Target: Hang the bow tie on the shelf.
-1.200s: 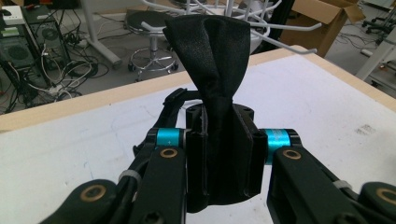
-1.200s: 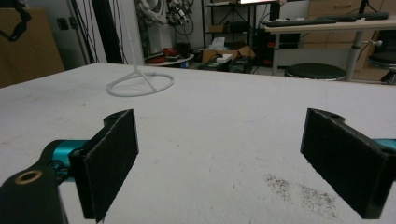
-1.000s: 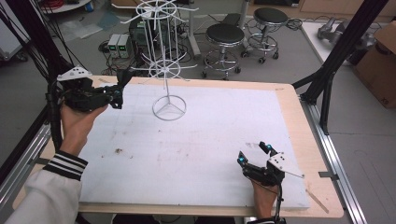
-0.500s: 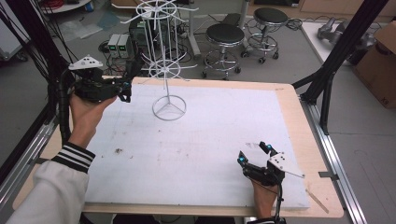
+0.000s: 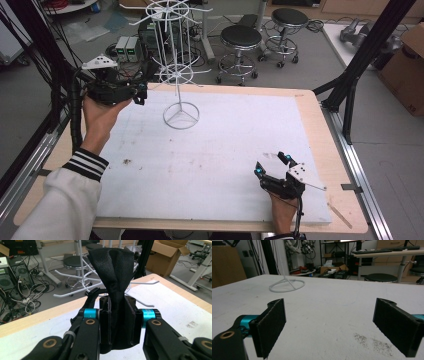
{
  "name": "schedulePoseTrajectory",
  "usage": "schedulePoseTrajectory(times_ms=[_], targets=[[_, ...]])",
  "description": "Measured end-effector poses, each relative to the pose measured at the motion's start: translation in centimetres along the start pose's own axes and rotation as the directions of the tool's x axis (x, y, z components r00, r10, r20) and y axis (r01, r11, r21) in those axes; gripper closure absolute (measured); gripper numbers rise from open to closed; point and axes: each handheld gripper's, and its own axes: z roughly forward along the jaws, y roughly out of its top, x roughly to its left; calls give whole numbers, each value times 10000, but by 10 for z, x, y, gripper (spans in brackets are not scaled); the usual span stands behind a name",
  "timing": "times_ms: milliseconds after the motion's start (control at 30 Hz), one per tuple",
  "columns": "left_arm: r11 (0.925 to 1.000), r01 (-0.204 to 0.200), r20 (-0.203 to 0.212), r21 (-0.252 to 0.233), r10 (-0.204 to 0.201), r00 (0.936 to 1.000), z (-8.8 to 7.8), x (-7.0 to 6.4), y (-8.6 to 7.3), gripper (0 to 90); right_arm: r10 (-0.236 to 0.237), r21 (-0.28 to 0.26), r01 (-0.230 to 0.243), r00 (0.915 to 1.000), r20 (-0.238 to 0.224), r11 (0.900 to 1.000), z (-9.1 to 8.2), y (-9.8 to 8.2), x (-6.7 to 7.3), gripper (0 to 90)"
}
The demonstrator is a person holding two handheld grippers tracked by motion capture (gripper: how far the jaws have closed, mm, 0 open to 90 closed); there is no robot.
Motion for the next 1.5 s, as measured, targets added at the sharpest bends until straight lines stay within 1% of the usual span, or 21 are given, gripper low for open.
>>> schedulePoseTrajectory(times_ms=[200, 333, 467, 633, 767, 833, 933, 1033, 1167, 1233, 1333, 1500], targets=[[10000, -73, 59, 16, 73, 10000, 5, -5, 0, 761, 27, 18, -27, 10000, 7, 10000, 0, 0, 0, 102], [9996, -236, 85, 157, 234, 9997, 9, -8, 0, 761, 16, 10, -16, 10000, 6, 10000, 0, 0, 0, 102], [9993, -277, 55, 257, 276, 9996, 13, -10, -1, 761, 31, 27, -31, 10000, 9, 10000, 0, 0, 0, 102], [9987, -384, 85, 345, 381, 9992, 21, -16, -3, 761, 28, 19, -28, 10000, 6, 10000, 0, 0, 0, 102], [9977, -456, 52, 506, 454, 9990, 27, -18, -8, 761, 46, 14, -46, 10000, -15, 10000, 0, 0, 0, 102], [9981, -329, 113, 525, 324, 9994, 31, -19, -11, 761, 40, 11, -40, 10000, -19, 10000, 0, 0, 0, 102], [9954, -590, 0, 748, 592, 9982, 35, -22, -13, 761, 53, 8, -53, 10000, -24, 10000, 0, 0, 0, 102], [9954, -609, 42, 736, 607, 9981, 37, -24, -13, 761, 72, -32, -72, 10000, -4, 10000, 0, 0, 0, 102], [9920, -849, -50, 939, 857, 9963, 41, -27, -15, 761, 106, 3, -106, 9999, -5, 9999, -1, 0, 0, 102], [9933, -677, -3, 937, 681, 9977, 43, -27, -19, 761, 84, -4, -84, 10000, 7, 10000, 0, 0, -1, 102], [9922, -549, -9, 1119, 554, 9985, 48, -25, -27, 761, 43, -31, -43, 10000, 13, 10000, 0, 0, -1, 102], [9916, -445, 32, 1213, 444, 9990, 53, -23, -36, 761, 55, -48, -55, 10000, -2, 10000, 0, 0, -1, 102]])
